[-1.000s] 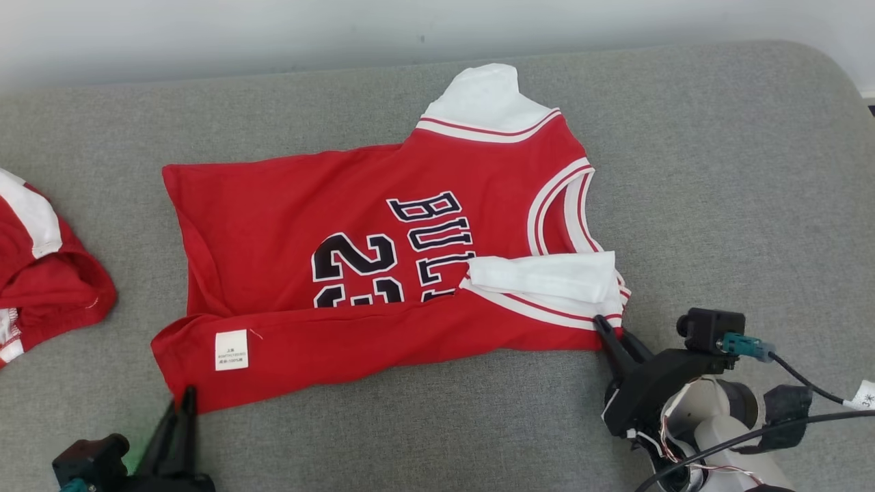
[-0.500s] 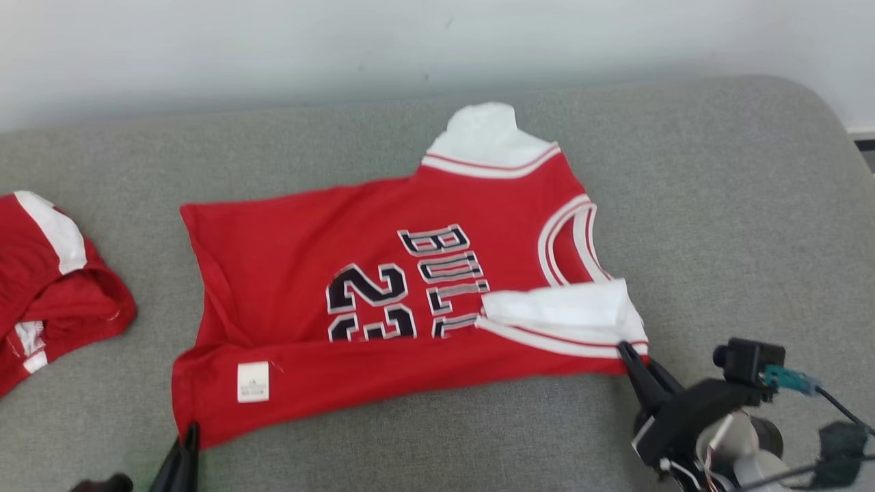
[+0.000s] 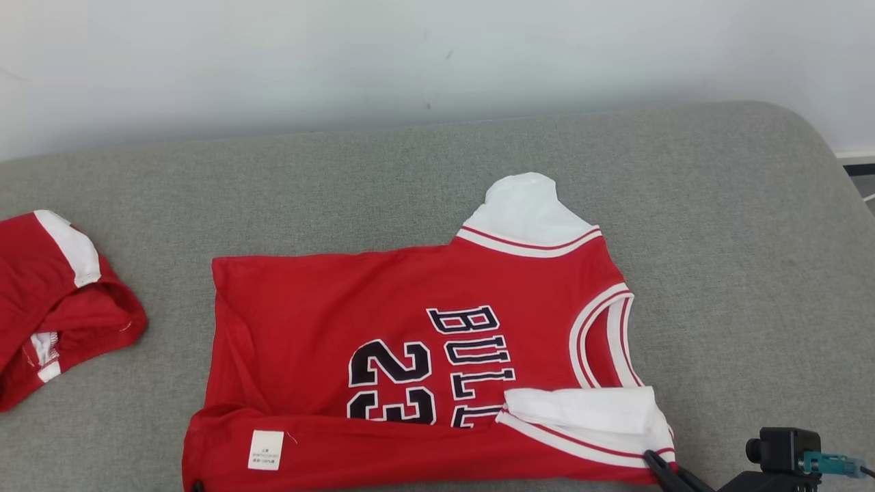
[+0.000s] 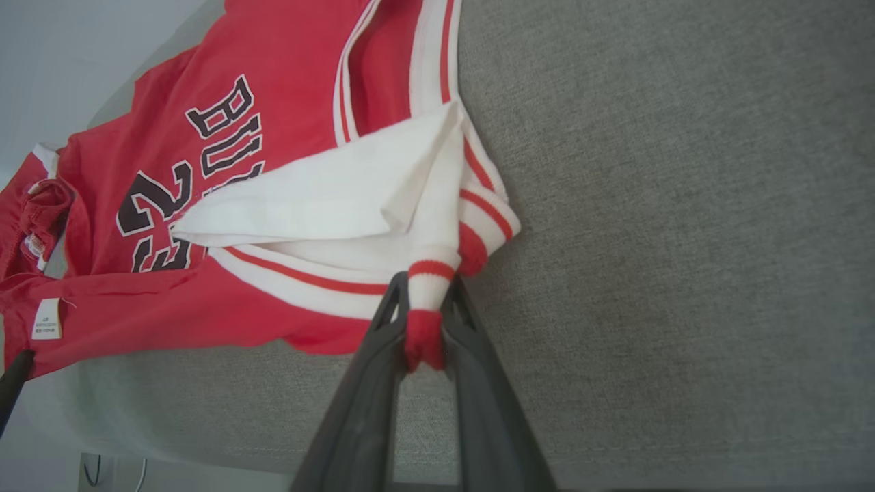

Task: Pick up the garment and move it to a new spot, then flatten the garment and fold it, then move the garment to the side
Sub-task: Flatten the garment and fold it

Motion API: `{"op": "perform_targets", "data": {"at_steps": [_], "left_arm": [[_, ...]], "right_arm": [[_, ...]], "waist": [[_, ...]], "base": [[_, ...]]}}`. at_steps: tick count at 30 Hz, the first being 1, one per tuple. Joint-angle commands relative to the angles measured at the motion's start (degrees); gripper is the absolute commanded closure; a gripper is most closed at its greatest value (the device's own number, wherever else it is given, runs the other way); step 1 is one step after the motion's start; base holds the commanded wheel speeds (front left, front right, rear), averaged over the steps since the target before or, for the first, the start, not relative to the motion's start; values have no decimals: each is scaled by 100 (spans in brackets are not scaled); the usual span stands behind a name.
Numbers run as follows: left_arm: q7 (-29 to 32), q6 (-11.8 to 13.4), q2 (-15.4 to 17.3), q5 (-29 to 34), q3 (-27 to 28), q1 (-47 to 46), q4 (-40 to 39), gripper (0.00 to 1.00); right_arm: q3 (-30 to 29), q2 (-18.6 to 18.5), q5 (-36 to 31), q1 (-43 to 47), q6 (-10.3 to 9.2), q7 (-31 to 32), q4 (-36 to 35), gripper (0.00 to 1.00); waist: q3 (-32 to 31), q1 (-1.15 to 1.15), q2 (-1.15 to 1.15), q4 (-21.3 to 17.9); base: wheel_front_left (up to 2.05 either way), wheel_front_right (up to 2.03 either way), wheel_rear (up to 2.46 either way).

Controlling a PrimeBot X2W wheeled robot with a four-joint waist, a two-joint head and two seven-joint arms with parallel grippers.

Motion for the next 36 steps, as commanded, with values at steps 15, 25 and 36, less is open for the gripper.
{"op": "perform_targets", "data": {"at_steps": [15,25,36], "left_arm": [[-120,87,6,-32,41,31,77,0],[-305,153,-52,199,128,-23,-166,0],[-350,195,-317,737,480,-126,-541,0]], "right_arm": [[-146,220,-589,-281,1,-904,9,0],[168,153,-729,-566,0,-1947,148,0],[581,-38,-1284,-811,1,-3262,510,0]], "waist": [[-77,1,0,45],[-192,1,0,165],[-378,1,0,260]], "base": [[0,0,0],[0,0,0],[0,0,0]]}}
